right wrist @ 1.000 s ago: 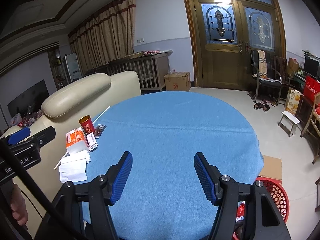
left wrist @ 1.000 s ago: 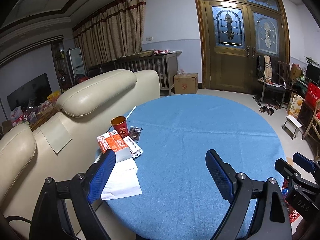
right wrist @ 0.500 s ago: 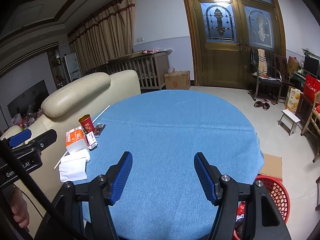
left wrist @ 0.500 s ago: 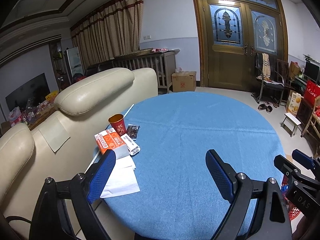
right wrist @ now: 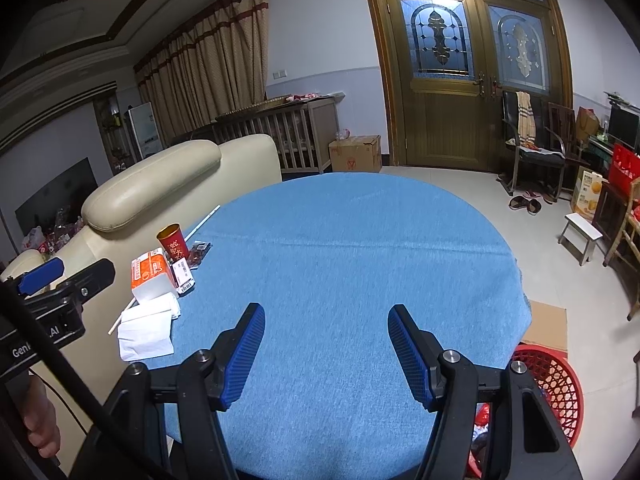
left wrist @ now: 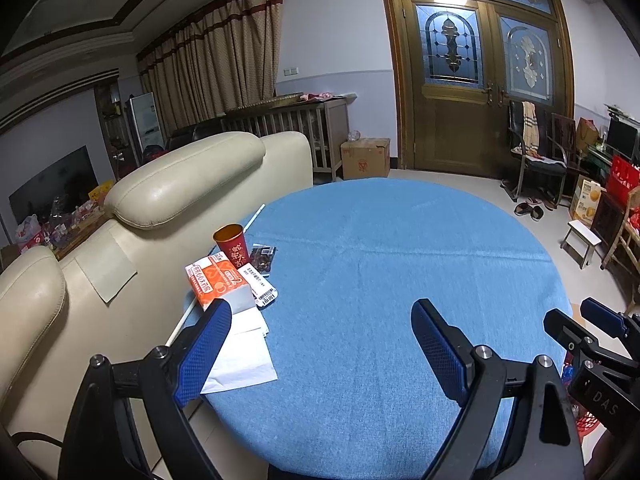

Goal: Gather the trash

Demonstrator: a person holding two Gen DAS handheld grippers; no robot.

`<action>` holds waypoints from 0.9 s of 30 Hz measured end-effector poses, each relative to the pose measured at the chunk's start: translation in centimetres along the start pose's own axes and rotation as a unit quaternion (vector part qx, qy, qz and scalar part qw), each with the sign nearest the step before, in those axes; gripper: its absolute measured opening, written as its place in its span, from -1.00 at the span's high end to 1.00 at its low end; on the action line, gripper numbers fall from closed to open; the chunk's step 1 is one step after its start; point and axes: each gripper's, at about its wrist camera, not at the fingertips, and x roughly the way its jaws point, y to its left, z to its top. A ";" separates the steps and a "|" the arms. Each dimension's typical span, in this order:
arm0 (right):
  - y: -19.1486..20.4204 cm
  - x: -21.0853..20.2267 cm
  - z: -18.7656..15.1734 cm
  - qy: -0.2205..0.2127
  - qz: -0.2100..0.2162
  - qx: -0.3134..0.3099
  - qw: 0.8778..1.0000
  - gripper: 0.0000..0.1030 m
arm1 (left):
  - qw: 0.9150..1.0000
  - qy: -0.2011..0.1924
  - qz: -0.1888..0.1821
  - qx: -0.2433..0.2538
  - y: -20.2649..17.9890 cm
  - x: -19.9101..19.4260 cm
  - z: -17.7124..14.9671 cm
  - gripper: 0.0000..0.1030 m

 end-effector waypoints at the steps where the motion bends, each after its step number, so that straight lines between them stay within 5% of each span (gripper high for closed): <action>1: 0.0 0.0 0.0 0.000 0.000 0.000 1.000 -0.32 | 1.000 0.001 0.000 0.001 0.0 0.0 0.0 -0.78; 27: -0.4 0.3 0.0 0.006 0.002 0.004 1.000 -0.32 | 1.000 0.008 -0.007 0.011 -0.8 -0.1 0.0 -0.78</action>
